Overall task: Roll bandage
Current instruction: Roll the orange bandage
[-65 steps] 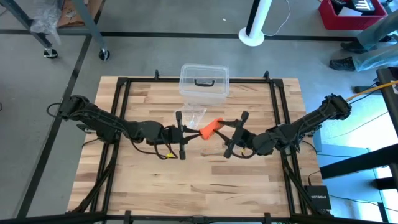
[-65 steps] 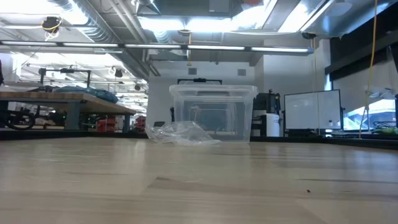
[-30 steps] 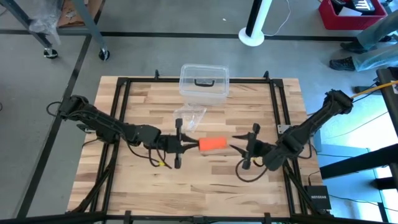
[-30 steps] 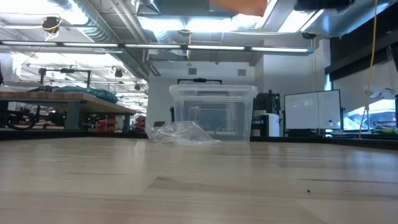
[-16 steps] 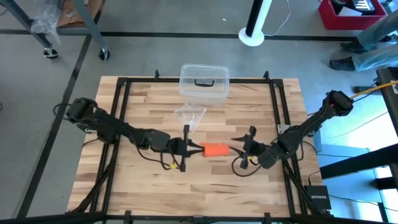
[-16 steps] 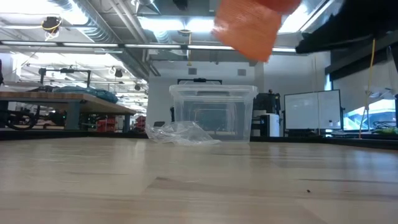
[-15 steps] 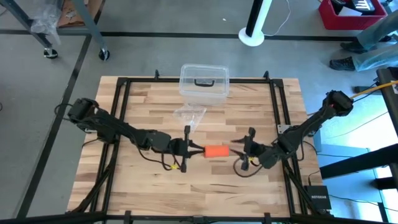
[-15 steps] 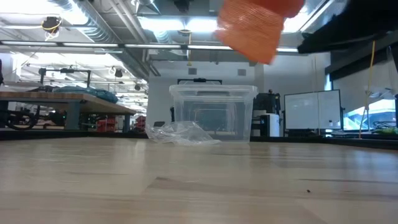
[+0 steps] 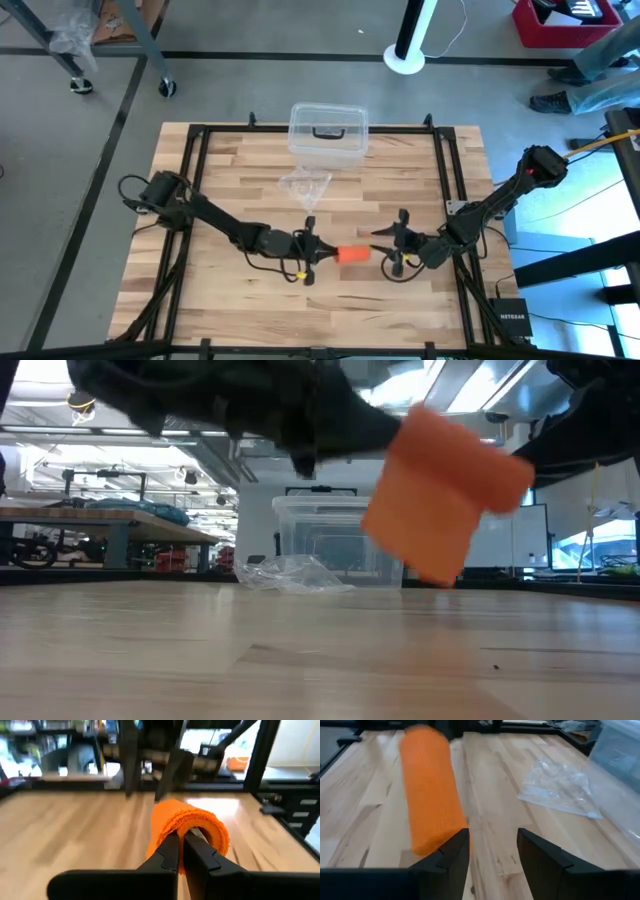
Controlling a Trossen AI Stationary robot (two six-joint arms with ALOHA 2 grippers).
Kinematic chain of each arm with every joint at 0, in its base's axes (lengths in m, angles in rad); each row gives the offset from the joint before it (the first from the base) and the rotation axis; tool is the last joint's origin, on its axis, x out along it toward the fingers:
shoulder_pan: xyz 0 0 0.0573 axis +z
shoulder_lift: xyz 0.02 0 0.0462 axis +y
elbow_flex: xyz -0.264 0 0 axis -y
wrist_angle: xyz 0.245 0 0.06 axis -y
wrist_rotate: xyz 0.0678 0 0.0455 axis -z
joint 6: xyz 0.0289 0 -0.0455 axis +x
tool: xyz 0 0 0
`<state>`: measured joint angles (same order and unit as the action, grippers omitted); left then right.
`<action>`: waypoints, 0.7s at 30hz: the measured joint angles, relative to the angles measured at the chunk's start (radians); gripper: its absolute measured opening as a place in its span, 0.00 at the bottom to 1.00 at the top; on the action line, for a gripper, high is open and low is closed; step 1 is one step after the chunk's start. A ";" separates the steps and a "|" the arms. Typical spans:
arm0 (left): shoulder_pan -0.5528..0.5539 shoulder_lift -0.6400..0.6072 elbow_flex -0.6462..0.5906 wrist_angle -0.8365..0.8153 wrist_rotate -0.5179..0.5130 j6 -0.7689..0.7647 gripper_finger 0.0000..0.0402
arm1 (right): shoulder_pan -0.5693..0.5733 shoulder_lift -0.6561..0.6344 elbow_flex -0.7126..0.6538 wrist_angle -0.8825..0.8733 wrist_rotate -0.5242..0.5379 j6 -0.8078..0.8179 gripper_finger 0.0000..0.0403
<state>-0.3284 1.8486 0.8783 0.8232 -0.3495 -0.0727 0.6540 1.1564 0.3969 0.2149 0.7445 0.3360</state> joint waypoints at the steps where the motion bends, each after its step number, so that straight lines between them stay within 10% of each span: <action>1: -0.001 0.019 0.000 0.000 -0.004 -0.029 0.01 | 0.000 0.000 0.000 -0.003 -0.006 -0.002 0.41; 21: 0.033 0.135 -0.090 0.099 -0.114 -0.243 0.01 | 0.000 0.000 0.000 -0.004 -0.057 0.000 0.41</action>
<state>-0.2955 1.9834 0.7883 0.9225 -0.4638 -0.3162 0.6540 1.1564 0.3973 0.2110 0.6872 0.3365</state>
